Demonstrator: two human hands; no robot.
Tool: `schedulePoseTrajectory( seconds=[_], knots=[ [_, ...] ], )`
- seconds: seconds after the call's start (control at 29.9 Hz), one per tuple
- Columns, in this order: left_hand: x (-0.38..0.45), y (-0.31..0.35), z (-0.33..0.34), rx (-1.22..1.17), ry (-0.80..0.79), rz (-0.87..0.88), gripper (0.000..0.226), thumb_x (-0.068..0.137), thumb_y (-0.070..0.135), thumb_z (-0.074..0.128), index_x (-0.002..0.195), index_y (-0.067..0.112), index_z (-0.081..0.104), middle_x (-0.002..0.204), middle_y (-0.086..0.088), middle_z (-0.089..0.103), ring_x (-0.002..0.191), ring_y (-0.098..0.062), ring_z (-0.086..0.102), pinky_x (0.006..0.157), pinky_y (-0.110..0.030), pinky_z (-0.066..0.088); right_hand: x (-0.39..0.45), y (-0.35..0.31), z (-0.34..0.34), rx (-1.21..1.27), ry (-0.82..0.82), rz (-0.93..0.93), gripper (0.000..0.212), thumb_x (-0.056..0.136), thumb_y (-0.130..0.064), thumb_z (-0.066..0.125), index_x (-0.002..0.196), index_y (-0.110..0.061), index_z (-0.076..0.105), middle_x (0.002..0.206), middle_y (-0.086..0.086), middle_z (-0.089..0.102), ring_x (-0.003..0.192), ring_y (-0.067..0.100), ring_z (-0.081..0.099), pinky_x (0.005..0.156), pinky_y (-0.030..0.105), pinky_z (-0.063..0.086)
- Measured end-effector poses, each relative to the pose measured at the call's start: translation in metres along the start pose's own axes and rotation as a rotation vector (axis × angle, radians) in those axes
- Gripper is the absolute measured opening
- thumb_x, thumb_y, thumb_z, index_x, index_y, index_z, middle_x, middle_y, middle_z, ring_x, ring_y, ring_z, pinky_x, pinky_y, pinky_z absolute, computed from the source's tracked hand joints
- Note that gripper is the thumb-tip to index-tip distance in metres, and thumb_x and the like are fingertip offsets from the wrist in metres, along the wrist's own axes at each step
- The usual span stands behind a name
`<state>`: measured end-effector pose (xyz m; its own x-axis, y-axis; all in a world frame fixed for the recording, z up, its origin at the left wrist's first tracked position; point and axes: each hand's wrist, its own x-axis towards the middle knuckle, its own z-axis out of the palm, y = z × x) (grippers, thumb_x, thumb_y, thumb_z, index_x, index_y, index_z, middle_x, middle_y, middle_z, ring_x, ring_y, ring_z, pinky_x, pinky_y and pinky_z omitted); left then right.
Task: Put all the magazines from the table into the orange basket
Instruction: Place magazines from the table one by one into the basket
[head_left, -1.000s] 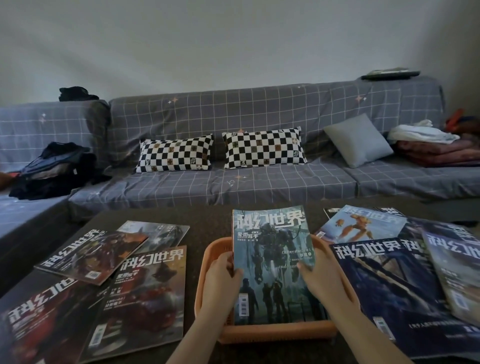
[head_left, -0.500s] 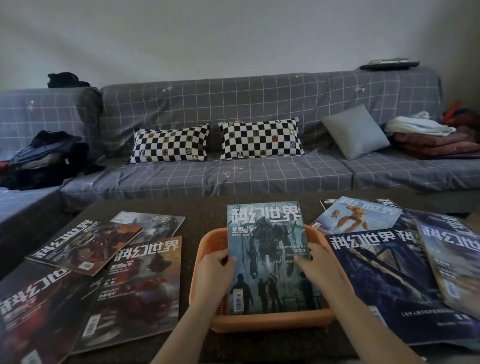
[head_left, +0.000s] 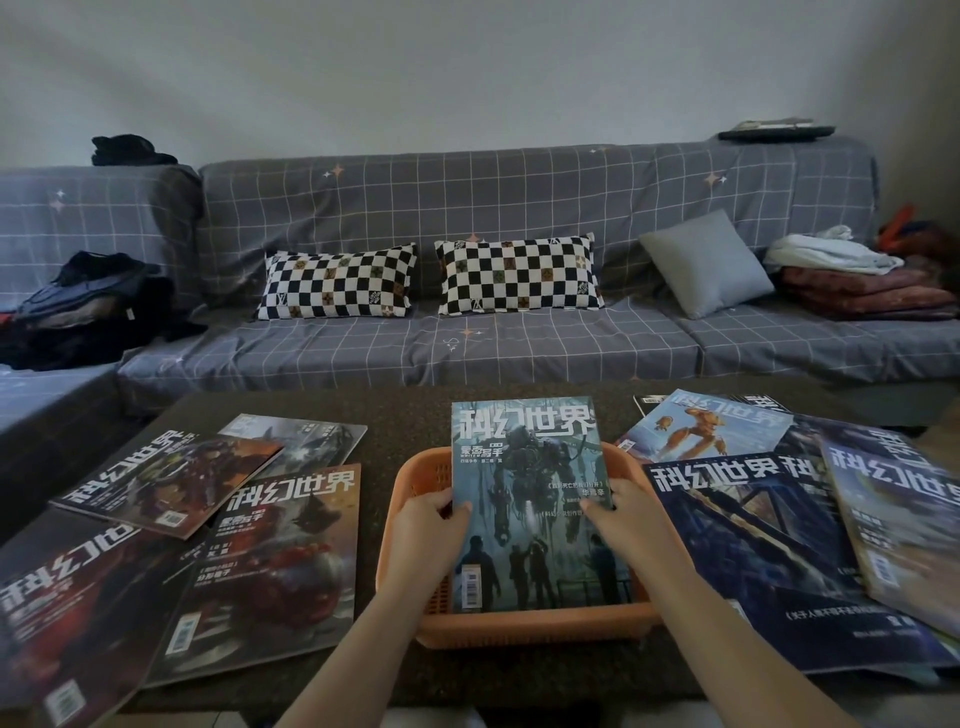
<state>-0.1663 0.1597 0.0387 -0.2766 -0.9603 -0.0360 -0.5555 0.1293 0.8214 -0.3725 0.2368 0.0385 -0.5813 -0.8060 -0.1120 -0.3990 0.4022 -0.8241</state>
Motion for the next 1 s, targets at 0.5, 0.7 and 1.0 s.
schedulePoseTrajectory(
  seconds=[0.5,0.7,1.0],
  knots=[
    [-0.031,-0.019,-0.063,-0.118,0.224,0.135,0.022,0.094,0.026,0.057,0.116,0.026,0.062,0.085,0.020,0.069,0.077,0.009,0.064,0.056,-0.008,0.049,-0.059,-0.068,0.057,0.191,0.003,-0.394,0.033,0.090,-0.024,0.060,0.122,-0.025,0.053,0.104,-0.016,0.062,0.091,-0.008,0.056,0.068,0.001,0.042],
    [-0.045,-0.066,-0.108,-0.086,0.304,0.103,0.021,0.094,0.019,0.058,0.107,0.034,0.064,0.085,0.014,0.065,0.068,0.016,0.060,0.050,-0.003,0.042,-0.090,-0.097,0.127,0.220,-0.162,-0.499,0.028,0.088,-0.020,0.061,0.114,-0.029,0.057,0.094,-0.017,0.063,0.090,-0.007,0.059,0.075,0.006,0.046],
    [-0.054,-0.128,-0.133,0.072,0.384,-0.103,0.025,0.093,0.022,0.057,0.116,0.018,0.067,0.109,-0.002,0.067,0.098,-0.021,0.062,0.082,-0.028,0.046,-0.105,-0.108,0.208,0.039,-0.296,-0.410,0.037,0.090,-0.024,0.058,0.127,-0.025,0.050,0.117,-0.008,0.059,0.103,0.001,0.054,0.084,0.013,0.045]
  ],
)
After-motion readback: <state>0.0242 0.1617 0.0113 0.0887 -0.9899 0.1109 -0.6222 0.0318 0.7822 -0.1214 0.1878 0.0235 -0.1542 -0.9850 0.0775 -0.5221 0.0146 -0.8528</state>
